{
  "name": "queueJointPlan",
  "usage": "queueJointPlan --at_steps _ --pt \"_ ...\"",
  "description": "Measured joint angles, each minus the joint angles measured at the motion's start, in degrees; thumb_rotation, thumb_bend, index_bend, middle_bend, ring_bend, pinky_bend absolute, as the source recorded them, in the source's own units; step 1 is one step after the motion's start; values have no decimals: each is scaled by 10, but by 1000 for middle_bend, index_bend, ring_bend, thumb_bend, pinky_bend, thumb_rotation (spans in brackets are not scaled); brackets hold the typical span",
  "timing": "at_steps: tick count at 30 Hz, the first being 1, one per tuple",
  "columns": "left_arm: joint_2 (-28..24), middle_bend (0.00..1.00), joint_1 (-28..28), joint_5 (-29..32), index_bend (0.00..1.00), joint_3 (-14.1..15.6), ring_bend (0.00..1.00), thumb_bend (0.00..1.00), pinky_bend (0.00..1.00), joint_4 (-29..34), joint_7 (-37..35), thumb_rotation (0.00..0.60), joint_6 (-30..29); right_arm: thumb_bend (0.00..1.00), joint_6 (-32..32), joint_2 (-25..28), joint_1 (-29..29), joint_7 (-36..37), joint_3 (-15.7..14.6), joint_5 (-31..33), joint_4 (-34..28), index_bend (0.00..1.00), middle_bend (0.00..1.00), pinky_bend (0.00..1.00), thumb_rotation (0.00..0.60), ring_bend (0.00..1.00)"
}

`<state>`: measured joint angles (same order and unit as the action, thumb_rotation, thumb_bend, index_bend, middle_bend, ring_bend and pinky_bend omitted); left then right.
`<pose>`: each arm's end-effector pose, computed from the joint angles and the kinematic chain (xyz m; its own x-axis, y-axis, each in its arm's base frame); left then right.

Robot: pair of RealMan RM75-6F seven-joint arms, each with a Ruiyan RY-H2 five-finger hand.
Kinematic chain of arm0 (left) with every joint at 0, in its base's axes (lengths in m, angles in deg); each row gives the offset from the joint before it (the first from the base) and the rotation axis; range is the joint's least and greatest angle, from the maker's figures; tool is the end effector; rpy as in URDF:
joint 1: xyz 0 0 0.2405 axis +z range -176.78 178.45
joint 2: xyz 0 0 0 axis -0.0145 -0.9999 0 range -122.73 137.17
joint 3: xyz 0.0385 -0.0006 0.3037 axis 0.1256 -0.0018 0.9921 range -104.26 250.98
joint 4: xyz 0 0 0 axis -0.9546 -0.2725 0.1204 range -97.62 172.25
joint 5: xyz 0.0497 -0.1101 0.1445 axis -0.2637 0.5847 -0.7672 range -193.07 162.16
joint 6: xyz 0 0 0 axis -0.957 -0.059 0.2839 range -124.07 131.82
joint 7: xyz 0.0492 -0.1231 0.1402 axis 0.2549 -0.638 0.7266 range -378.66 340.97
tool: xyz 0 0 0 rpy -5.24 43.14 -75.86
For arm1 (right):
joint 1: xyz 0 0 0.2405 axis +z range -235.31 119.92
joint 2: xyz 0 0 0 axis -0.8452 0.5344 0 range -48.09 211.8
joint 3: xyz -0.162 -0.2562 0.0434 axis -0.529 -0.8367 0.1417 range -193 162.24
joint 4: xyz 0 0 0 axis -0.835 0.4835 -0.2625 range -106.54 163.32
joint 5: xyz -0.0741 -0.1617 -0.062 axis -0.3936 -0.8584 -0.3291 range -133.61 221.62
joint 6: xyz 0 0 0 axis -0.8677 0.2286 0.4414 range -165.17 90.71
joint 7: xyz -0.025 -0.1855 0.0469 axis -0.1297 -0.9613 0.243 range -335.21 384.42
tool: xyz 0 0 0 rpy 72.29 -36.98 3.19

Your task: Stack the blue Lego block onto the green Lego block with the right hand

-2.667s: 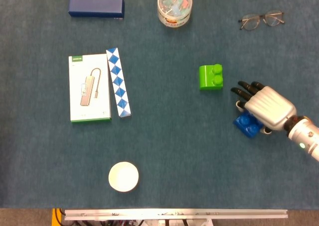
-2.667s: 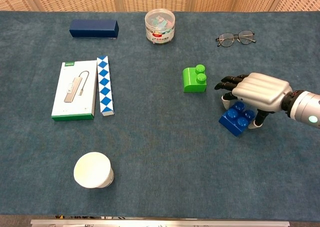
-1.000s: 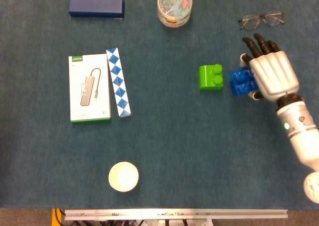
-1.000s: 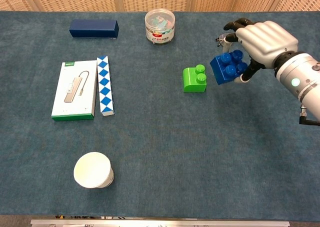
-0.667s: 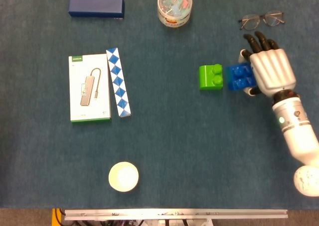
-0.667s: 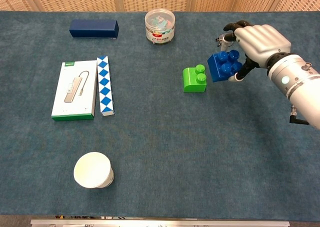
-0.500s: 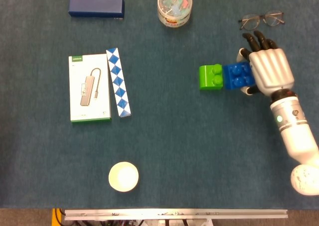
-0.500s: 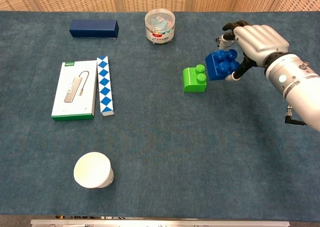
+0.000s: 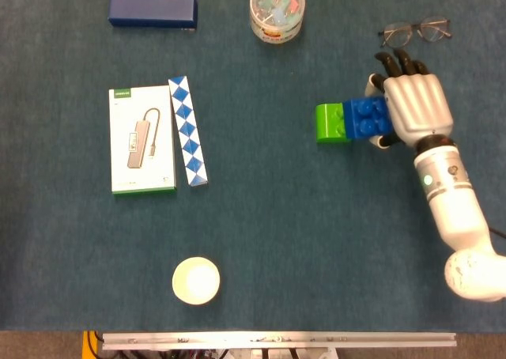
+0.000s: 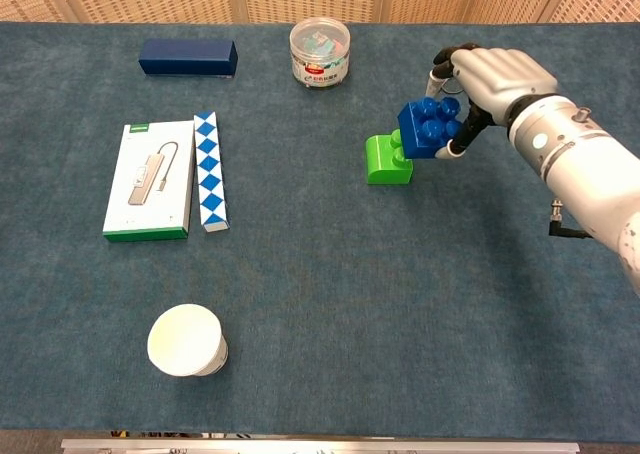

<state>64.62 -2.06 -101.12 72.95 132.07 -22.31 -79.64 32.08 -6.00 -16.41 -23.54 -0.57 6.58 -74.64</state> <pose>-0.3579 0.2110 0.2276 0.4074 0.0804 0.9097 0.9109 0.0353 -0.4111 -0.1807 -0.3958 0.0104 0.4681 -0.3072 0.8286 -0.8825 -0.1152 0.4559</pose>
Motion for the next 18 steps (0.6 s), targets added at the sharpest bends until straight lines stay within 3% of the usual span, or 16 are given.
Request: queueJointPlan --at_steps 18 --pt "-2 409 1 0 317 1 389 345 501 1 -3 600 -2 53 26 1 93 -97 42 190 -14 547 135 156 600 14"
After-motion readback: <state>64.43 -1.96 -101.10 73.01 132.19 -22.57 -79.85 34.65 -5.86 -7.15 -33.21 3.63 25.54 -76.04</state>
